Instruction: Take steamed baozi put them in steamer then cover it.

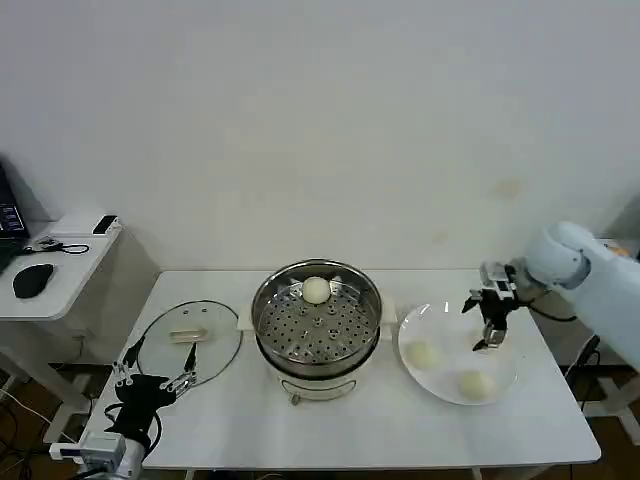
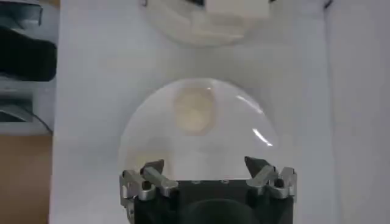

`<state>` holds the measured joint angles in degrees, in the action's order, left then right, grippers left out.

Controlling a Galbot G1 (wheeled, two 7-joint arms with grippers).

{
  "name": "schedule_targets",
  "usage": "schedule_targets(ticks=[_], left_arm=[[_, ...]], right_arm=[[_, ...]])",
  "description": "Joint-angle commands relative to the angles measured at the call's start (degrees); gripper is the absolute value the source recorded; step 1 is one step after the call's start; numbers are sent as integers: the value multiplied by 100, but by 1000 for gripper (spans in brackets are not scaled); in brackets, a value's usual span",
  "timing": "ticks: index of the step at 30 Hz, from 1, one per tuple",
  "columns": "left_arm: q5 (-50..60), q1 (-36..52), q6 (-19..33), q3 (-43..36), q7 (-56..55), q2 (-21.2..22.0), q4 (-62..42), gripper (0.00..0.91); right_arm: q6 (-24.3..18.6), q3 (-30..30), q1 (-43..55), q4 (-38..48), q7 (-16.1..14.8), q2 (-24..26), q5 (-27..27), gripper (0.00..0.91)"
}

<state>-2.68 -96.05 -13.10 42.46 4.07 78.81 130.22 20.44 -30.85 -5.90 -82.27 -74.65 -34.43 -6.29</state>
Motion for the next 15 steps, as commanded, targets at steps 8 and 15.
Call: schedule_targets(ticks=[8,15], left_arm=[[34,99,-1,36,-6,-19,-235,907],[32,135,1,44,-9,-2,-384,907]], right_arm=[[-181,124,-435,772,149,-903,-361,907],[-253,197,-462,1102,254,-1253,-533,907]])
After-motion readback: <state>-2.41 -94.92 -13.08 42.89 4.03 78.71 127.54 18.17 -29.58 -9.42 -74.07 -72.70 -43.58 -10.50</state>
